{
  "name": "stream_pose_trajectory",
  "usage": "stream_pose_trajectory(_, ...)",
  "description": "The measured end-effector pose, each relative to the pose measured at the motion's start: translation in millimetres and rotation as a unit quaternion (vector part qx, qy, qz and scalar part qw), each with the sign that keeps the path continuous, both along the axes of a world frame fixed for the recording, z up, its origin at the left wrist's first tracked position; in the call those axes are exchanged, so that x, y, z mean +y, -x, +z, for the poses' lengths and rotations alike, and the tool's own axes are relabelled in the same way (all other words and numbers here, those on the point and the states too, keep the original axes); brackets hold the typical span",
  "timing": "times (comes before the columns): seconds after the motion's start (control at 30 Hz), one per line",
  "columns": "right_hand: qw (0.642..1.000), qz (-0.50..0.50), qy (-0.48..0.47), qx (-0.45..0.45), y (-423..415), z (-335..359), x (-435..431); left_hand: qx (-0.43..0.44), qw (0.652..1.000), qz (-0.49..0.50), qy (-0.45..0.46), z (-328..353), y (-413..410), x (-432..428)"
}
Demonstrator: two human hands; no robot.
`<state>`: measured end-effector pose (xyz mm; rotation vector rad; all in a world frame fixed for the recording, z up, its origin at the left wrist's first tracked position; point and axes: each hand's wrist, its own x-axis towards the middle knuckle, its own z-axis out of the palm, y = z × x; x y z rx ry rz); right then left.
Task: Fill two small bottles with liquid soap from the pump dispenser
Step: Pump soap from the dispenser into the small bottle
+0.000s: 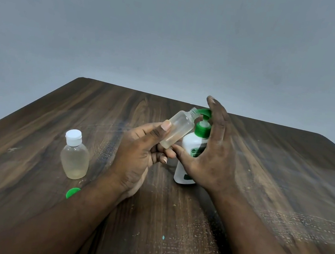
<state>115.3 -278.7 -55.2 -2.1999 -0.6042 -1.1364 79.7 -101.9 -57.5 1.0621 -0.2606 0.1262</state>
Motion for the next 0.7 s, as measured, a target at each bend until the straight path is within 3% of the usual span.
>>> stream_pose_trajectory(0.7, 0.993, -0.013, -0.113, 0.008, -3.2, -6.3, 4.0, -0.004, 1.0, -0.009, -0.017, -1.1, 0.5, -4.1)
